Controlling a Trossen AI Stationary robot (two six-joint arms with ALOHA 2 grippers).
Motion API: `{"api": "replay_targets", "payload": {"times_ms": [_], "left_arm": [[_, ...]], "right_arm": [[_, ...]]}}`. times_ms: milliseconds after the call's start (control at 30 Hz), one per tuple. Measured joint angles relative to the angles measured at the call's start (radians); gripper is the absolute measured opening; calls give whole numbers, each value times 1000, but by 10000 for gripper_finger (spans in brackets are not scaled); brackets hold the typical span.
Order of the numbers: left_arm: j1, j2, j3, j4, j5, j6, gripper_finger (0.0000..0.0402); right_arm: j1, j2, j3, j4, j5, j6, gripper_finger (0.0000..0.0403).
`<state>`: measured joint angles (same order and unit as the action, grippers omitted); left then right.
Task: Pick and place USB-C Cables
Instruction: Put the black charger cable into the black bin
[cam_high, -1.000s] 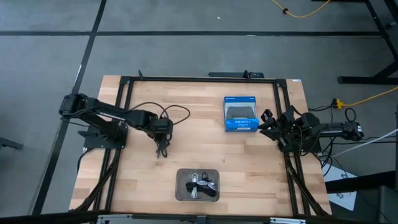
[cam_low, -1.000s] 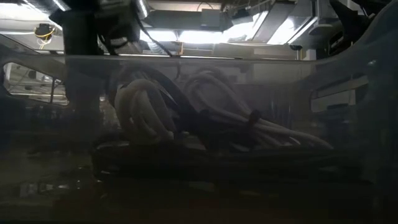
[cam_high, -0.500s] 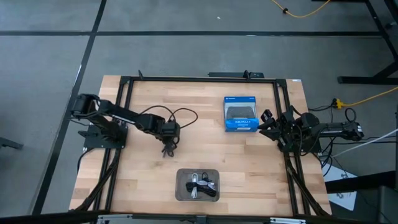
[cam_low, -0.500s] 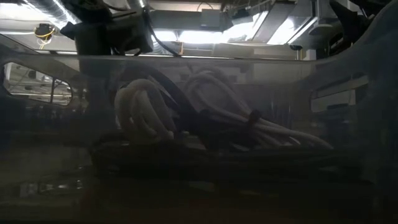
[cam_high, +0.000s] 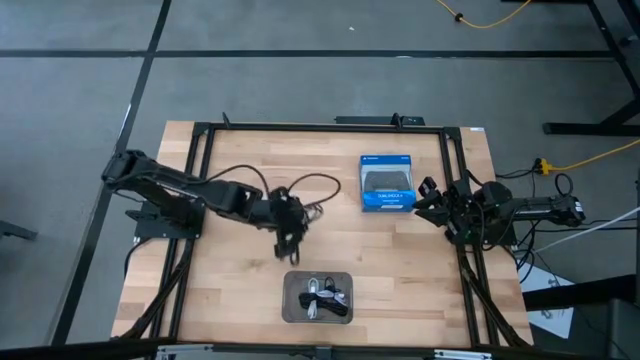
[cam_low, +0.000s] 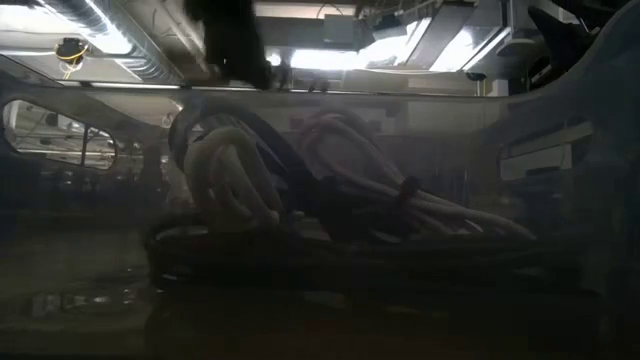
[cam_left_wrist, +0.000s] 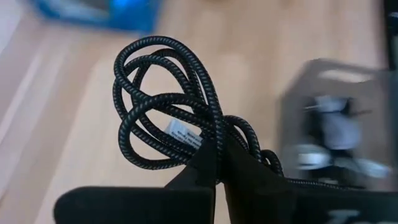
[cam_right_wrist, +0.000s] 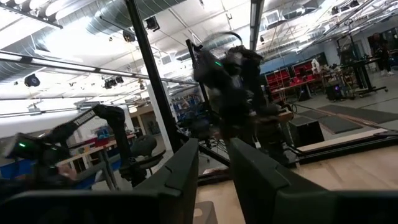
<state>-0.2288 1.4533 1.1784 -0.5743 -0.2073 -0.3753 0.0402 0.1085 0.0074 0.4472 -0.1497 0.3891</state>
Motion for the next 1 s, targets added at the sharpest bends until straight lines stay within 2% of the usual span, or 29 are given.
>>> {"api": "replay_targets", "payload": {"times_ms": [200,367,467,767,1000], "left_arm": [[-120,78,177,4,9,87,2],[-182,172,260,-8,48,254,1],[-195,211,277,-21,77,316,1],[-186,312,278,-1,188,306,0],[-186,345,278,63,227,299,0]], "right_arm": [[0,0,0,-2,52,-2,97],[0,0,0,-6,64,-2,97],[0,0,0,-21,62,-1,97],[0,1,0,-173,51,54,97],[0,1,0,-179,51,55,97]]}}
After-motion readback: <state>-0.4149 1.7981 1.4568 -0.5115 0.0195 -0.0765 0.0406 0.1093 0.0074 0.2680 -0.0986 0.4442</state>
